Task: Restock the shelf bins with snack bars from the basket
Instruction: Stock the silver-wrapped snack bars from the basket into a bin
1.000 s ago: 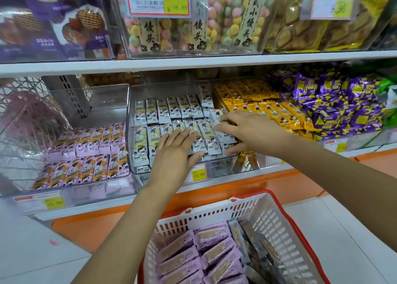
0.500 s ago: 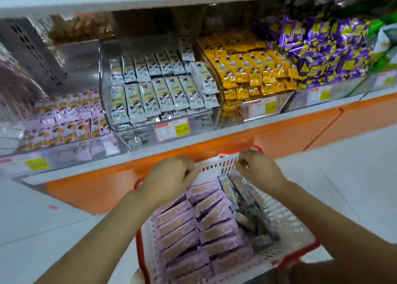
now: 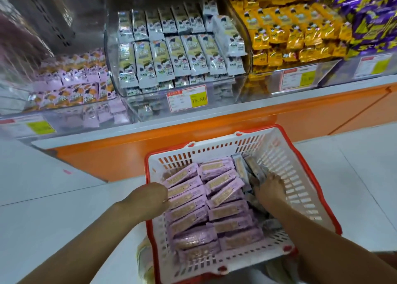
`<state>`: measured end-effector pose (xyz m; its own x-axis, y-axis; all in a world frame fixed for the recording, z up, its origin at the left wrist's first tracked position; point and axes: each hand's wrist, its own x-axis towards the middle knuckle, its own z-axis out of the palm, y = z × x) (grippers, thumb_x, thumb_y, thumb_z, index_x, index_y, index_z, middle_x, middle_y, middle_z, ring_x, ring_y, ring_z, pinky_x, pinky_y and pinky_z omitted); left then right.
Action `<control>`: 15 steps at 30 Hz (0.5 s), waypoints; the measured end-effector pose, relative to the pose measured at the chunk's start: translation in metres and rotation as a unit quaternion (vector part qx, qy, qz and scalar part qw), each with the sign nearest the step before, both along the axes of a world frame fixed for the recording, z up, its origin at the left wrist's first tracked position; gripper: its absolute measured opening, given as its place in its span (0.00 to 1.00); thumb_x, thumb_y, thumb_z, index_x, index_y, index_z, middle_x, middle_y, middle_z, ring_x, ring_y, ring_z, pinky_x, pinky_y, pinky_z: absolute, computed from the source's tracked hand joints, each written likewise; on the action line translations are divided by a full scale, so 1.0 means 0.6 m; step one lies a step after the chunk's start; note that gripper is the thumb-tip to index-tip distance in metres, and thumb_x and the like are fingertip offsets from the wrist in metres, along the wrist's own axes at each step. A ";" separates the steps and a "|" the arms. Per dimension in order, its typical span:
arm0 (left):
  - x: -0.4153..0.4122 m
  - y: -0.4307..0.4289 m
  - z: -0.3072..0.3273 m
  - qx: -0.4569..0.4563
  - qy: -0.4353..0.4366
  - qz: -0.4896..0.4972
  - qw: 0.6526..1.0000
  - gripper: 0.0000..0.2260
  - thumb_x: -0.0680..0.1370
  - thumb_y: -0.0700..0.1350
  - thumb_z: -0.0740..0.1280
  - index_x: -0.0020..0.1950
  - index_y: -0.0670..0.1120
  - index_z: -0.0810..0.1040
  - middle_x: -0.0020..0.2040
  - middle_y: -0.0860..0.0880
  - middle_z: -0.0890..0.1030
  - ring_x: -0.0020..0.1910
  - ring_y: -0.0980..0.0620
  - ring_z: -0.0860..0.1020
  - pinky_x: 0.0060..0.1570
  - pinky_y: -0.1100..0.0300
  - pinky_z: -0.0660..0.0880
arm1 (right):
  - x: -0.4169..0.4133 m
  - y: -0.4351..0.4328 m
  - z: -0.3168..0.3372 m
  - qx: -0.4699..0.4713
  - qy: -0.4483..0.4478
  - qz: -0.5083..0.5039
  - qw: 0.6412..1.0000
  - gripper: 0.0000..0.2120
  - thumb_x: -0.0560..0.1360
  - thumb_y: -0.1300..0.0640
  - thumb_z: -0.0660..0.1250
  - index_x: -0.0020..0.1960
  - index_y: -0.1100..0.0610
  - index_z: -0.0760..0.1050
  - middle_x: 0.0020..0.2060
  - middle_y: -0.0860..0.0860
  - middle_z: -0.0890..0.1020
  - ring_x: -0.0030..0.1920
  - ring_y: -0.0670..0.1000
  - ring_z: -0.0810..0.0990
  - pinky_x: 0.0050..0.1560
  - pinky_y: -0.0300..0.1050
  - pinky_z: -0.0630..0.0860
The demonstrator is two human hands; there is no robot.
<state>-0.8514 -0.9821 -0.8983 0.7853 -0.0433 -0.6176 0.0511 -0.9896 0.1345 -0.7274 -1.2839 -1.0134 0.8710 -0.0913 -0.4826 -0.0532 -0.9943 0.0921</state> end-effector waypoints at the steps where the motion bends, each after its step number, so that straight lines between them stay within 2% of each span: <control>1: 0.000 0.003 -0.001 -0.002 0.001 0.007 1.000 0.12 0.80 0.50 0.59 0.54 0.46 0.80 0.51 0.48 0.81 0.49 0.51 0.78 0.48 0.59 0.75 | -0.001 0.007 -0.006 -0.022 0.009 0.011 1.000 0.31 0.80 0.43 0.54 0.73 0.65 0.59 0.72 0.63 0.62 0.69 0.61 0.63 0.65 0.50 0.67; 2: 0.000 0.006 -0.001 -0.003 0.001 0.015 1.000 0.12 0.80 0.49 0.59 0.53 0.46 0.80 0.50 0.48 0.81 0.48 0.51 0.79 0.48 0.59 0.76 | 0.001 0.012 -0.012 -0.047 0.022 0.028 0.998 0.31 0.80 0.42 0.54 0.72 0.64 0.61 0.71 0.62 0.63 0.68 0.61 0.65 0.62 0.50 0.69; 4: 0.000 0.010 -0.001 -0.006 -0.002 0.028 1.000 0.11 0.79 0.47 0.60 0.51 0.45 0.81 0.48 0.47 0.81 0.46 0.50 0.79 0.48 0.58 0.77 | 0.010 0.017 -0.021 -0.036 0.020 0.003 0.999 0.29 0.79 0.43 0.55 0.70 0.64 0.64 0.67 0.62 0.67 0.64 0.60 0.67 0.60 0.49 0.70; 6: -0.002 0.013 -0.001 -0.010 -0.009 0.034 0.999 0.11 0.79 0.47 0.60 0.50 0.46 0.81 0.48 0.47 0.81 0.46 0.50 0.79 0.48 0.57 0.77 | 0.021 0.017 -0.027 0.030 0.014 -0.085 0.996 0.30 0.79 0.44 0.58 0.69 0.66 0.64 0.64 0.62 0.70 0.63 0.60 0.68 0.61 0.49 0.69; 8: -0.005 0.015 0.000 -0.016 -0.014 0.035 0.999 0.12 0.79 0.48 0.59 0.52 0.46 0.81 0.49 0.48 0.81 0.47 0.51 0.79 0.49 0.56 0.77 | 0.030 0.016 -0.042 0.106 0.003 -0.168 0.980 0.33 0.77 0.43 0.62 0.69 0.68 0.60 0.66 0.66 0.67 0.66 0.63 0.66 0.63 0.52 0.67; 10: -0.006 0.016 0.001 -0.022 -0.016 0.036 0.999 0.12 0.79 0.49 0.60 0.54 0.47 0.80 0.50 0.49 0.81 0.48 0.52 0.78 0.50 0.57 0.76 | 0.028 0.024 -0.054 0.146 -0.010 -0.203 0.968 0.35 0.76 0.46 0.65 0.70 0.68 0.57 0.67 0.68 0.66 0.67 0.66 0.65 0.65 0.57 0.68; 13: -0.005 0.016 0.005 -0.028 -0.015 0.040 0.999 0.12 0.79 0.50 0.60 0.56 0.48 0.80 0.52 0.50 0.81 0.49 0.53 0.78 0.50 0.57 0.76 | 0.020 0.035 -0.055 0.151 -0.032 -0.197 0.968 0.35 0.77 0.49 0.65 0.72 0.69 0.55 0.65 0.68 0.68 0.65 0.66 0.68 0.62 0.56 0.70; 15: -0.005 0.016 0.007 -0.031 -0.014 0.042 0.999 0.13 0.80 0.51 0.60 0.57 0.48 0.79 0.53 0.50 0.80 0.50 0.53 0.78 0.51 0.58 0.76 | 0.018 0.030 -0.052 0.122 -0.052 -0.165 0.977 0.37 0.77 0.45 0.65 0.71 0.69 0.55 0.66 0.68 0.68 0.65 0.65 0.69 0.63 0.56 0.69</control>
